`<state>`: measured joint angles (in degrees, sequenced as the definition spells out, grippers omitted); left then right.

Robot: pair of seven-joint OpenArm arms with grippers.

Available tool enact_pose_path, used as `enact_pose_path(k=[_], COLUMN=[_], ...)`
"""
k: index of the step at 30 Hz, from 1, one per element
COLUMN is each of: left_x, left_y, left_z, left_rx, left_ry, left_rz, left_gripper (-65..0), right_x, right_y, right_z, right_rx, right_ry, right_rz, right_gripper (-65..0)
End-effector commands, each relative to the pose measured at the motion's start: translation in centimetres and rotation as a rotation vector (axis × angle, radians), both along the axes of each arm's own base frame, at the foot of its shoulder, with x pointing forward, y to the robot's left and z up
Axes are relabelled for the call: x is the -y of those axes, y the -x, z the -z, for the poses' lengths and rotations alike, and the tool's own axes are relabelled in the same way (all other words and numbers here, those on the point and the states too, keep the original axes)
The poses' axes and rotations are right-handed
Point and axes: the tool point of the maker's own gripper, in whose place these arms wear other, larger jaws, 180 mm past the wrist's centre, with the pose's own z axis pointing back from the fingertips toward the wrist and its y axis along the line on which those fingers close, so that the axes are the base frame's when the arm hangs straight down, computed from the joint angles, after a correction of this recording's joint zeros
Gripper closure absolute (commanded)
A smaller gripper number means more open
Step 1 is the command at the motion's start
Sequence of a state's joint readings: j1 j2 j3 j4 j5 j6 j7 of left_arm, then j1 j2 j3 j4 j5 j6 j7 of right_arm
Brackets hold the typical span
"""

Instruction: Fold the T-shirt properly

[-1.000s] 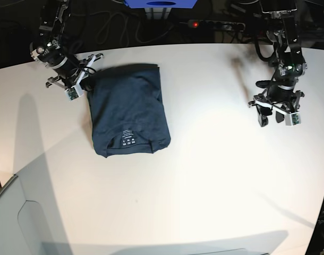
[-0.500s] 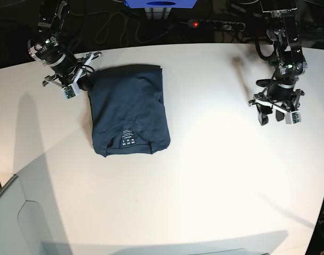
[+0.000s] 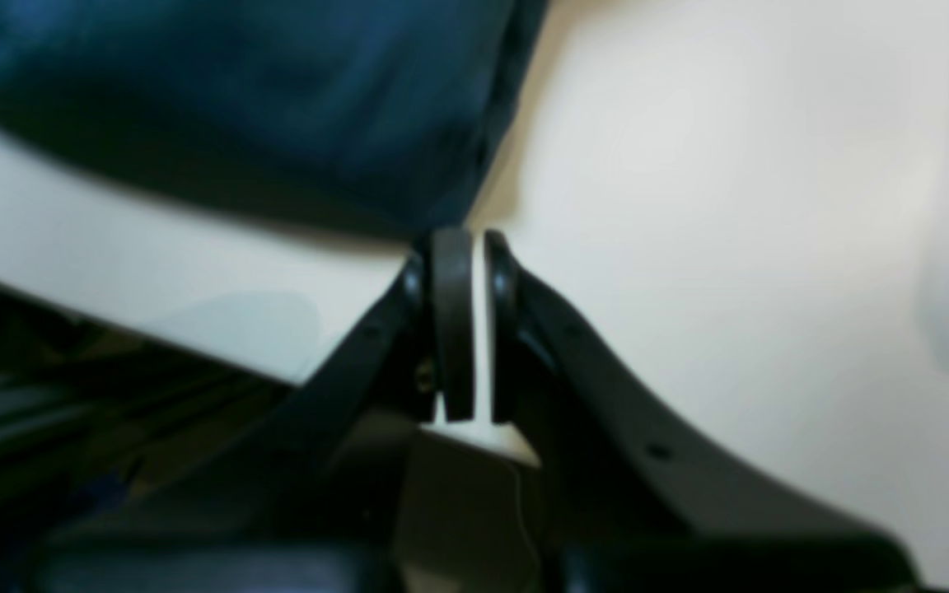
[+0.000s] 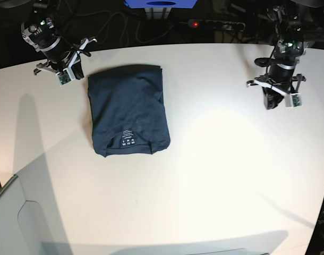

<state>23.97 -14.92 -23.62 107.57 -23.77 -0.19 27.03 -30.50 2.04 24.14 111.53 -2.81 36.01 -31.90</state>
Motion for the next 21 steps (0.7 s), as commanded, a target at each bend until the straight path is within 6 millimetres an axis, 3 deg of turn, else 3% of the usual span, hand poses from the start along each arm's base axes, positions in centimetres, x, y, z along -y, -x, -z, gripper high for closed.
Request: enact_pose_path(k=[1,6,10,16,21], left_x=[-0.5,-2.3,-2.9,-2.3,-1.9], left_y=[-0.1,2.7,5.9,12.5,17.3], left_z=[-1.6,-2.2,-0.5,2.9,4.9], left_rx=[0.055,0.052,-0.029,-0.207,-0.332], left_ry=[-0.013,-0.022,-0.021,0.0,0.026], left_rz=[-0.02,-0.12,-0.16,-0.199,-0.24], left_gripper=[-1.0,0.0,0.0,0.0,0.0], right_x=[-0.3,-0.4,-0.5,-0.5,-0.5], right_y=[0.0,2.0,3.5,6.6,8.1], right_z=[-0.8,-0.6,-0.8,0.0,0.3], right_rx=[0.027,-0.014,-0.038,-0.117,-0.156], right_ry=[-0.011,-0.002,0.007,0.009,0.009], right_rz=[-0.018,-0.027,-0.036,-0.041,-0.042], right_gripper=[-0.1,-0.1,-0.1,-0.1,-0.1])
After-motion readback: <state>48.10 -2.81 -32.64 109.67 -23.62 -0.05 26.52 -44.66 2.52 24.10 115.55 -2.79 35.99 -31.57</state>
